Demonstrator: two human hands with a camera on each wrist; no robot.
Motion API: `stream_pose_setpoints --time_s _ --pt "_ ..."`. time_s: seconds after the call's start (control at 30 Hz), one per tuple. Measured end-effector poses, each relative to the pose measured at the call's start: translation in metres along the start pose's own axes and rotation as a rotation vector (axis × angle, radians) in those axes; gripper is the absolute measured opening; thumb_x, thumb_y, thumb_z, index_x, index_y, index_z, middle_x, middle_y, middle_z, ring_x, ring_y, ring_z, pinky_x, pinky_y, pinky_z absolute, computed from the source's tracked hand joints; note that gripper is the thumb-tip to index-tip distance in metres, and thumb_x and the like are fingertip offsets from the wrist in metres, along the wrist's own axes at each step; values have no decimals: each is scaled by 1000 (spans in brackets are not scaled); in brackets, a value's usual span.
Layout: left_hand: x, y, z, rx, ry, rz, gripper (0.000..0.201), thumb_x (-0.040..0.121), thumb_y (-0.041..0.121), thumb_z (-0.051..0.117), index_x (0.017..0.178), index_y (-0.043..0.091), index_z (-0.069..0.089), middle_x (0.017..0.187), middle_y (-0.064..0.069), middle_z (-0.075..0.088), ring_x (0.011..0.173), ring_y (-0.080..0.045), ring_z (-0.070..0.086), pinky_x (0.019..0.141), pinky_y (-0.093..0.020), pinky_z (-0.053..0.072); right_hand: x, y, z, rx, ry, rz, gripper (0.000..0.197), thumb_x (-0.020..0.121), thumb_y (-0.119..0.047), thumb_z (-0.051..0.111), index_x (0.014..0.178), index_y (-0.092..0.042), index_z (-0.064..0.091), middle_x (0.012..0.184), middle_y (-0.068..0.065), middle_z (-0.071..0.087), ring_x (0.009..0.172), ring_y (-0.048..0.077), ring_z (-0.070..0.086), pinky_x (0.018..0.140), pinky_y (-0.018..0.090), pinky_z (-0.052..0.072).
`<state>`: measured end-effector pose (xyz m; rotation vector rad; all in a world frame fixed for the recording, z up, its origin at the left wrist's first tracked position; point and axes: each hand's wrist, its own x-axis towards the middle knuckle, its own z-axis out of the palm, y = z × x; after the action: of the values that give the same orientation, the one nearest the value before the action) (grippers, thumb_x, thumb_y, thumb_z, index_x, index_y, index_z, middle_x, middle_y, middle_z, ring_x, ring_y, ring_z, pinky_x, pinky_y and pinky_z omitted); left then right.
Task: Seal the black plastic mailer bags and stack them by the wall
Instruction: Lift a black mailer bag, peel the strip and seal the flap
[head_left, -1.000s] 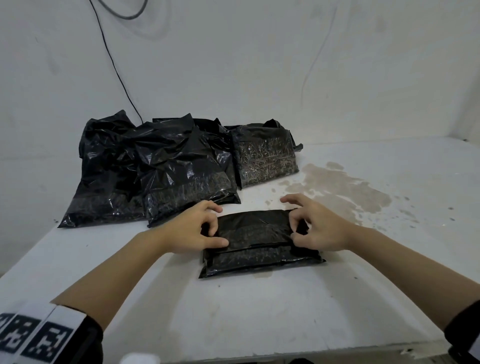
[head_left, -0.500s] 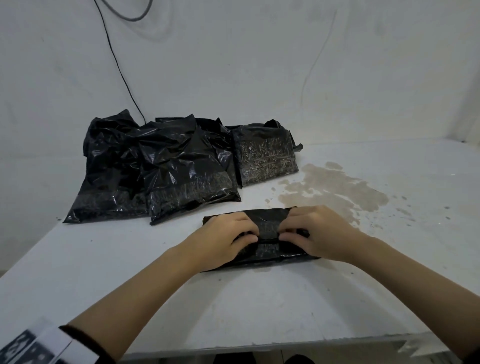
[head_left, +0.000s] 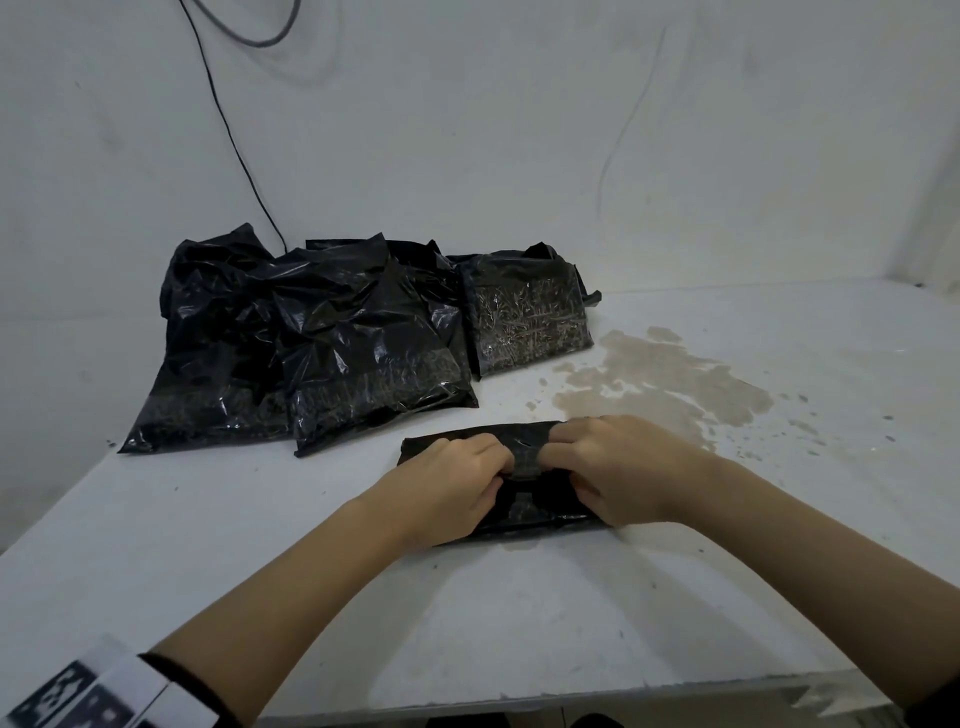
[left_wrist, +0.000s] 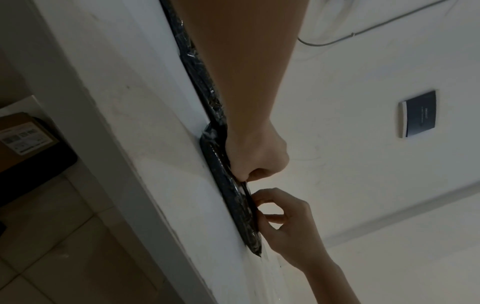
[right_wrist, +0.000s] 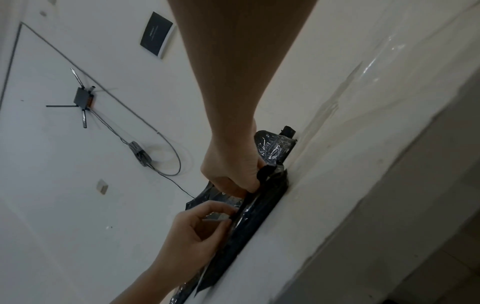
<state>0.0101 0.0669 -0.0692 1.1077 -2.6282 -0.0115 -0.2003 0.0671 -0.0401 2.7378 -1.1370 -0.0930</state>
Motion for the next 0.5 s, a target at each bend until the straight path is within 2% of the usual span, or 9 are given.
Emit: stream_pose_setpoints --time_s 0.1,0.2,0.27,0.33,0.37,0.43,0.5 --pt "-3 -2 -4 -14 -77 -40 29 93 9 46 120 11 56 119 -1 57 105 -23 54 89 -33 41 -2 1 -5 64 -57 61 30 86 -2 44 112 -12 52 111 4 51 98 24 51 71 33 42" --pt "-2 -1 -9 -2 -92 -26 35 91 7 46 124 12 56 122 -2 59 110 -22 54 92 -29 41 -7 7 -1 114 -40 75 29 87 -2 44 110 -11 59 108 5 55 96 24 53 72 32 42" --pt "-3 0 -12 9 -111 -17 38 91 6 45 126 11 58 122 -2 61 111 -21 55 92 -26 40 -13 9 2 146 60 21 25 85 -4 47 98 -9 68 94 7 61 83 27 58 63 34 44" --pt "-5 -1 -13 -13 -132 6 39 88 6 41 122 10 61 117 -6 64 110 -24 58 93 -36 46 -20 12 7 144 151 -30 17 76 -8 53 77 -10 70 72 4 61 59 24 58 45 30 43" --pt "-6 -1 -13 -25 -140 22 41 86 7 39 118 8 64 114 -8 66 108 -27 61 90 -40 49 -23 13 10 158 196 -35 15 75 -10 55 73 -12 70 66 2 59 51 22 56 40 28 42" --pt "-8 -4 -10 -28 -156 48 44 81 7 37 114 5 66 110 -12 68 105 -30 63 88 -42 52 -24 13 16 166 248 -39 18 78 -14 52 74 -14 69 67 0 58 48 20 54 37 28 43" --pt "-8 -6 -8 -26 -165 69 48 81 5 36 120 4 64 119 -13 66 115 -27 60 100 -39 47 -25 13 20 163 277 -48 23 79 -18 46 76 -15 69 69 -1 56 48 19 52 36 31 43"
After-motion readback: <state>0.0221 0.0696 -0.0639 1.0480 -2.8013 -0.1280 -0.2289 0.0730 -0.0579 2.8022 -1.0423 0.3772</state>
